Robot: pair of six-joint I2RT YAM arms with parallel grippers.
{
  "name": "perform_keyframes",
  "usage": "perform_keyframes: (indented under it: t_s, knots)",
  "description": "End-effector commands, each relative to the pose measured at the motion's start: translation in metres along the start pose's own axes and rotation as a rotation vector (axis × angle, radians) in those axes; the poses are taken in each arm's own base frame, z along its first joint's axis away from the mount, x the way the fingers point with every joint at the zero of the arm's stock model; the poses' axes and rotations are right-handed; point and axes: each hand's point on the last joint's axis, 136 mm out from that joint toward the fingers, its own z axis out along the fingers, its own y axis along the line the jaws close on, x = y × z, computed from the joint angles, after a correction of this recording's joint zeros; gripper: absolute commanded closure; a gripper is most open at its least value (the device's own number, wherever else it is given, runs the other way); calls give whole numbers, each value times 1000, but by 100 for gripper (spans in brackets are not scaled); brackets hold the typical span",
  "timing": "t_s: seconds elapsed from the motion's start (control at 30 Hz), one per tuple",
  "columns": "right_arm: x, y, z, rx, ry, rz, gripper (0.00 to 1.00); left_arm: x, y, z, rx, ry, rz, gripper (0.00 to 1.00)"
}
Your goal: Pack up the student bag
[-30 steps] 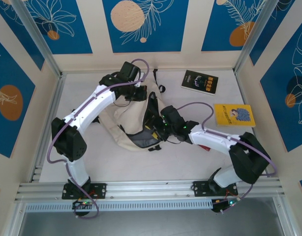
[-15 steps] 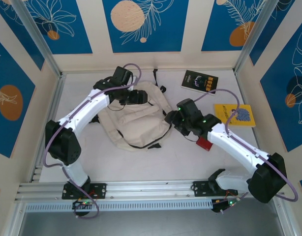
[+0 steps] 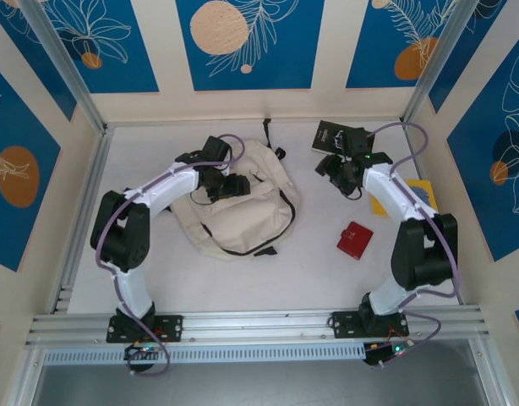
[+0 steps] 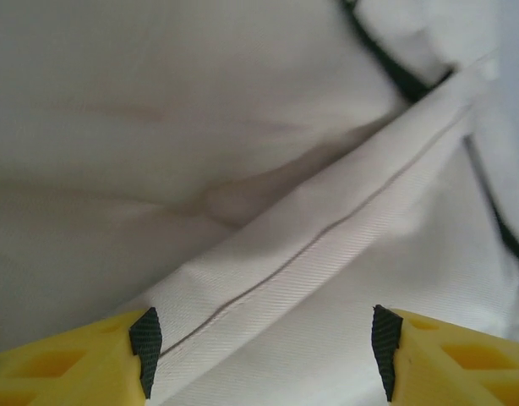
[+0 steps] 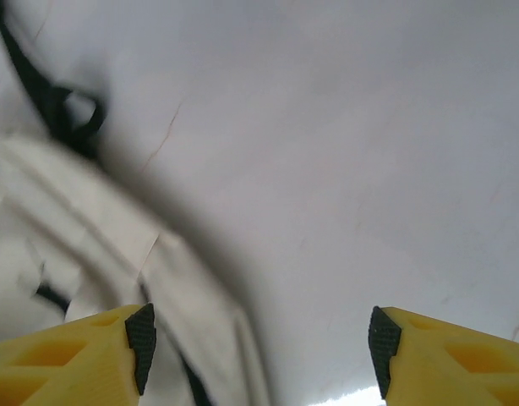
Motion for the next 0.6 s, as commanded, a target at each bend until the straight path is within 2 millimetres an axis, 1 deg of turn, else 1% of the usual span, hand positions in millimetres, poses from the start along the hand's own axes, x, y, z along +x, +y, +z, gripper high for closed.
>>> perform_keyframes:
  t_s: [0.0, 0.03, 0.13, 0.23, 0.33, 0.4, 0.47, 0.57]
  knots:
    - [-35, -11, 8, 7, -15, 8, 31, 3, 24, 14, -33, 20, -59, 32]
    - [-42, -20, 12, 32, -16, 25, 32, 4, 33, 17, -53, 23, -70, 32]
    - [-57, -42, 20, 94, 10, 76, 32, 5, 54, 21, -95, 28, -95, 32]
    - [-65, -65, 27, 167, 40, 100, 32, 3, 74, 21, -133, 26, -121, 32]
    - [-72, -90, 35, 234, 62, 123, 31, -3, 91, 16, -156, 9, -152, 32]
    - [-75, -104, 42, 276, 89, 124, 31, -8, 95, 11, -154, -8, -163, 32]
    - [-82, -116, 47, 318, 101, 113, 30, -14, 94, 2, -139, -31, -164, 32]
    - [-87, -129, 57, 388, 123, 95, 27, -23, 81, -15, -93, -72, -162, 30]
